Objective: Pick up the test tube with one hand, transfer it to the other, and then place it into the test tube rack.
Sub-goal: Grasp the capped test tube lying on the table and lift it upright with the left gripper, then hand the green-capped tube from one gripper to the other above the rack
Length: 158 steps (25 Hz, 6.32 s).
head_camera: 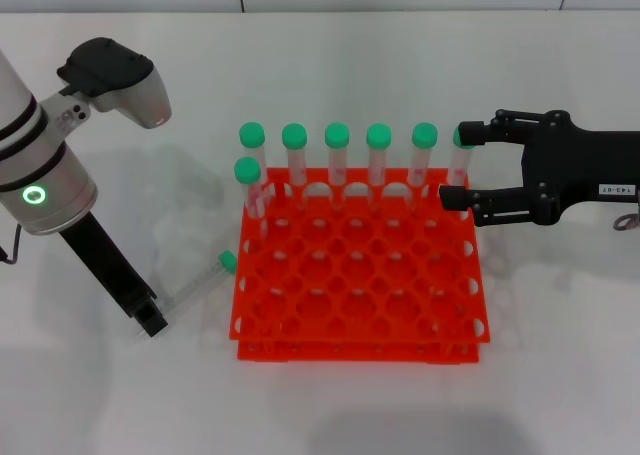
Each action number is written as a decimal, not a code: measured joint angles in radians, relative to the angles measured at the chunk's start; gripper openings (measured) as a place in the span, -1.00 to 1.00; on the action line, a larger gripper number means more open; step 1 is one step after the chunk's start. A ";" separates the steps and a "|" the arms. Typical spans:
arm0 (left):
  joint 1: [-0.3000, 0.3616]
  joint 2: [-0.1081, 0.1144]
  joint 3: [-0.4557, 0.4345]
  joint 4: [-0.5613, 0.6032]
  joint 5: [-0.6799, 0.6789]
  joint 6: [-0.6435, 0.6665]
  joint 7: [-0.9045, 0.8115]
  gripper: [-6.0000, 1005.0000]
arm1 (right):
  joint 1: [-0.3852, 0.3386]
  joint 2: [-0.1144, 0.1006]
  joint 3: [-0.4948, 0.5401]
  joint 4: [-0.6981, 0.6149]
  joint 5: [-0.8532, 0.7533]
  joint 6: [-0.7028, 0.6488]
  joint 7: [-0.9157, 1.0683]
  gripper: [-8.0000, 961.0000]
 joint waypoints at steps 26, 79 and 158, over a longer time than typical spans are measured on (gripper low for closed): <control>0.101 0.019 -0.196 0.062 -0.008 -0.048 0.043 -0.64 | -0.006 0.000 0.000 0.000 0.023 0.000 -0.002 0.76; 0.113 -0.050 -0.156 0.051 -0.914 -0.171 0.585 -0.66 | -0.020 -0.004 0.069 -0.020 0.062 0.000 -0.020 0.76; 0.088 -0.065 -0.066 -0.008 -0.916 -0.163 0.623 -0.68 | 0.056 0.000 0.127 0.072 0.217 -0.016 0.012 0.26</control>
